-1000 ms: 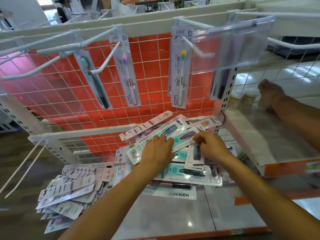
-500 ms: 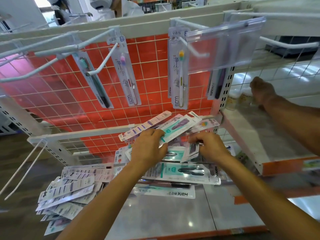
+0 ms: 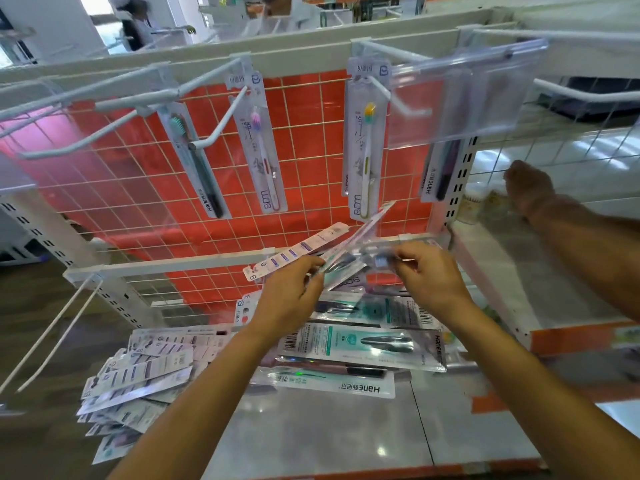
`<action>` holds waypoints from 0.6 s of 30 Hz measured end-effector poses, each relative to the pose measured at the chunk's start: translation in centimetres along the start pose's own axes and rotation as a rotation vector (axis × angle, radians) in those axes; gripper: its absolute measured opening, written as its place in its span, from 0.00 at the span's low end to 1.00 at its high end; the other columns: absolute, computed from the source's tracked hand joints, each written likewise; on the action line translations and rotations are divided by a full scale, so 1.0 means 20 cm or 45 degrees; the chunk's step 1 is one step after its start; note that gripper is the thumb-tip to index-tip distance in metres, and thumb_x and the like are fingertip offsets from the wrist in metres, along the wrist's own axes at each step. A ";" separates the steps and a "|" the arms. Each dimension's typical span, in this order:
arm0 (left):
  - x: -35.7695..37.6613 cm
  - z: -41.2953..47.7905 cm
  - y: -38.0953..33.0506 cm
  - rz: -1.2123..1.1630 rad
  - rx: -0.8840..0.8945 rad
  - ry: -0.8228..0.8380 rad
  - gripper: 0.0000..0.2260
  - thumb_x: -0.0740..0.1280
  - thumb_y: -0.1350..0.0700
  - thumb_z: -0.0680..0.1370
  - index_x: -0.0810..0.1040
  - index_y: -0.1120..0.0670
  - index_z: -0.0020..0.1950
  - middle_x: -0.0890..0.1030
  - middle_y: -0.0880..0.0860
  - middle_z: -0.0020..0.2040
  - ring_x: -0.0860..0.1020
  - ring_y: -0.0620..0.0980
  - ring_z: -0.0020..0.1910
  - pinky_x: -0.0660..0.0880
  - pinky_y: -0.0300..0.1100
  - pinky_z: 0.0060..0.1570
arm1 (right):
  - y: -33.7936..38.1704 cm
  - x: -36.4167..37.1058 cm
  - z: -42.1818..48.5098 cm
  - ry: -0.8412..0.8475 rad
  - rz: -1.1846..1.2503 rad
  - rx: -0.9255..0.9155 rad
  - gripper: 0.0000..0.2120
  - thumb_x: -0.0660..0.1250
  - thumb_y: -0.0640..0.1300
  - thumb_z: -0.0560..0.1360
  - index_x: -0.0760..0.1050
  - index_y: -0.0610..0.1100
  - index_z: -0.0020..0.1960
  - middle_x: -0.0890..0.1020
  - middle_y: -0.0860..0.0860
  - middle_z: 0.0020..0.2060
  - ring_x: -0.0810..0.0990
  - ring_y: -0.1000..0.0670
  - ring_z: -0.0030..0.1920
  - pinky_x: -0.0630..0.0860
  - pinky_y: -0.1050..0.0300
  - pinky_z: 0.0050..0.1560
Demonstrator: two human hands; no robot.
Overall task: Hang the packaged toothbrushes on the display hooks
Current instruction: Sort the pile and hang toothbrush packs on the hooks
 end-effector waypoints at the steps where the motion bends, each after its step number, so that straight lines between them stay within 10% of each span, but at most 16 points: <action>1: 0.00 0.00 0.00 -0.052 0.005 0.014 0.19 0.54 0.47 0.78 0.76 0.52 0.63 0.80 0.46 0.45 0.76 0.39 0.37 0.74 0.42 0.39 | 0.02 -0.01 0.01 -0.034 -0.057 -0.036 0.10 0.65 0.35 0.78 0.82 0.44 0.54 0.80 0.53 0.40 0.78 0.62 0.37 0.74 0.66 0.37; 10: -0.02 -0.03 -0.02 -0.623 -0.140 0.023 0.13 0.52 0.51 0.85 0.75 0.52 0.53 0.82 0.49 0.37 0.79 0.41 0.32 0.75 0.38 0.30 | 0.12 -0.06 0.03 -0.197 0.087 -0.183 0.09 0.65 0.39 0.78 0.75 0.53 0.51 0.78 0.65 0.44 0.77 0.67 0.45 0.75 0.72 0.44; 18: -0.06 -0.03 0.01 -1.040 -0.365 -0.069 0.08 0.58 0.53 0.83 0.76 0.51 0.56 0.84 0.56 0.50 0.85 0.53 0.45 0.82 0.51 0.46 | 0.21 -0.07 0.04 -0.295 0.144 -0.337 0.10 0.65 0.37 0.78 0.74 0.51 0.55 0.77 0.65 0.46 0.78 0.66 0.47 0.76 0.71 0.46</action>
Point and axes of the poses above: each hand's wrist, its own z-axis towards the middle knuckle, its own x-axis out of the palm, y = z × x, the point moved 8 cm from there along z, towards the middle knuckle
